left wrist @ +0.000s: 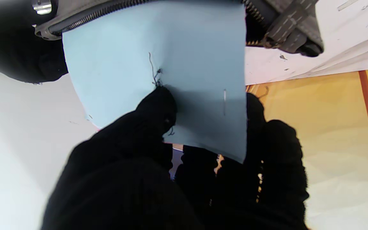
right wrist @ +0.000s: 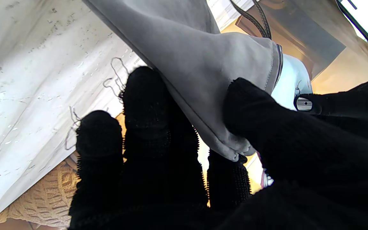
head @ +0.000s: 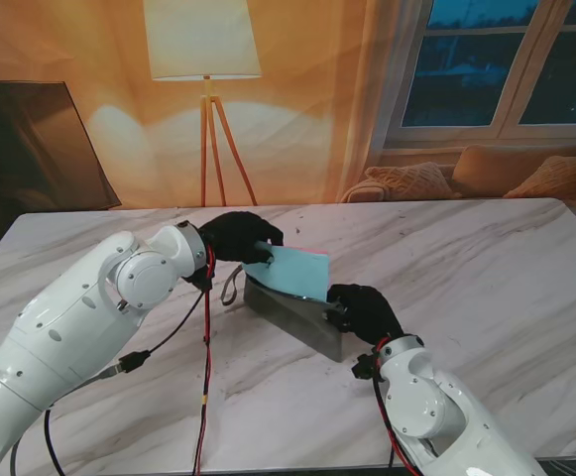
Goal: Collect documents into a storage pouch
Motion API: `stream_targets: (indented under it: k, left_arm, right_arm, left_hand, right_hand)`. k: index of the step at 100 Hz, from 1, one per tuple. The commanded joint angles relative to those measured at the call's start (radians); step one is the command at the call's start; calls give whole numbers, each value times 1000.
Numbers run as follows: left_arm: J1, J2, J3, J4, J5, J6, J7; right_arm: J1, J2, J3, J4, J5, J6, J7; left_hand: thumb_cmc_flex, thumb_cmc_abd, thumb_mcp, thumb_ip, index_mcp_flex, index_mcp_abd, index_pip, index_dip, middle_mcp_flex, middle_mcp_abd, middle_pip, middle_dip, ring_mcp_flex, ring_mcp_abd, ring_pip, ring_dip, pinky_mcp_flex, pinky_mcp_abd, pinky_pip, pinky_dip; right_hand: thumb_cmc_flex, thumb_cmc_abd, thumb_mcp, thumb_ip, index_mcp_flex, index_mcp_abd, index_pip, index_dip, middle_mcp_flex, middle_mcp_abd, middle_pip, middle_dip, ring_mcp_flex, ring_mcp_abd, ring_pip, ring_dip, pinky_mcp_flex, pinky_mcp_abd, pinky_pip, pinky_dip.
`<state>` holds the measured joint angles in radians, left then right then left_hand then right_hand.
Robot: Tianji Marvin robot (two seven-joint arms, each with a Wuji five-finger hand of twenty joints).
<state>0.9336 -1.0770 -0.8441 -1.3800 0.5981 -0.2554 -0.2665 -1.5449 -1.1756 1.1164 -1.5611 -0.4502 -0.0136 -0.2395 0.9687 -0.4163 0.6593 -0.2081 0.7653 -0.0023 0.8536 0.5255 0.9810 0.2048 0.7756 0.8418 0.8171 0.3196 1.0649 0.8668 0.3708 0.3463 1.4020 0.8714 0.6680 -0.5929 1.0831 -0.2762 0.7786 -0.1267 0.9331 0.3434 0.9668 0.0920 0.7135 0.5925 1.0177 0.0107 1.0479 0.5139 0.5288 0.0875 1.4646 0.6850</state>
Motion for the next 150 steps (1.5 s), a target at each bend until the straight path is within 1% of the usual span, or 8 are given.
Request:
stream_targets:
  k: [1,33,54,75,105,119,131,150]
  left_arm:
    - [3,0,5,17,1,-8,-18]
    - [33,-33,-18,39,8,-24,142]
    - [38,-55,-19,51,-64,-5,184]
    - [32,-78,-10,78,-139,-11,219]
    - [40,-82,-15,92,-207,-3,195]
    - [44,-67,-24,78,-197,-18,153]
    - [50,-57,-34,64,-155,-23,147]
    - [53,-46,-41,53,-100,-41,147]
  right_arm:
    - [-7,-1,8,-12,0,0,8]
    - [-13,0,14,-22,30,7,29]
    - [-20,6,24,-37,46,17,65]
    - [-22,12,32,-37,46,6,86]
    - [-24,13,39,-37,48,4,91]
    - [-24,13,42,-37,45,5,89]
    - [-24,13,44,-37,43,7,88]
    - [-24,14,45,-37,42,10,91]
  left_hand:
    - [73,35,26,6,42,-68,114,72,17,11,19,24,9,53,39,25,-36,-28,-2,-7]
    - [55,-7,99,1,73,-68,95,32,50,5,-87,-13,42,80,6,-11,22,-28,21,-18]
    - [112,-44,128,-18,99,-52,139,34,49,6,-219,18,94,29,42,-38,79,-58,64,-50]
    - [127,-77,166,-26,113,-45,160,79,65,0,-256,39,207,-53,-56,-200,182,-169,102,-201]
    - [157,-100,202,-23,129,-30,176,111,52,0,-313,14,194,-82,-204,-292,183,-163,-26,-306]
    - [200,-113,227,-12,141,0,194,168,-46,-20,-326,73,82,-70,-234,-164,42,-111,-90,-349]
    - [151,-149,255,-10,126,-36,206,71,-82,-69,-327,111,-24,-34,-279,-1,-99,-99,-121,-218]
    - [106,-189,303,-14,134,-87,238,56,-115,-81,-262,194,-93,-28,-224,151,-157,-108,-108,-164]
  right_hand:
    - [28,33,-4,-1,50,6,59,3,47,-1,33,16,29,-24,19,4,7,-6,34,13]
    - [-35,26,1,-7,30,21,46,0,37,5,41,16,28,-19,23,4,4,-7,39,12]
    - [-73,-7,9,-9,1,28,27,-4,11,5,34,9,14,-11,20,2,-10,-1,36,12]
    - [-206,-78,75,-10,-21,44,-69,39,-29,0,30,-14,-4,-7,8,3,-23,4,25,15]
    - [-220,-71,76,-1,-15,48,-89,53,-29,1,31,-15,-5,-6,9,5,-24,8,25,17]
    - [-215,-69,72,-4,-15,46,-87,55,-28,1,31,-15,-5,-5,9,6,-24,8,25,18]
    - [-212,-69,70,-4,-14,46,-85,55,-28,0,31,-15,-5,-6,9,6,-24,8,25,18]
    - [-205,-73,70,-5,-15,46,-83,55,-28,0,31,-15,-3,-6,10,6,-24,7,25,19]
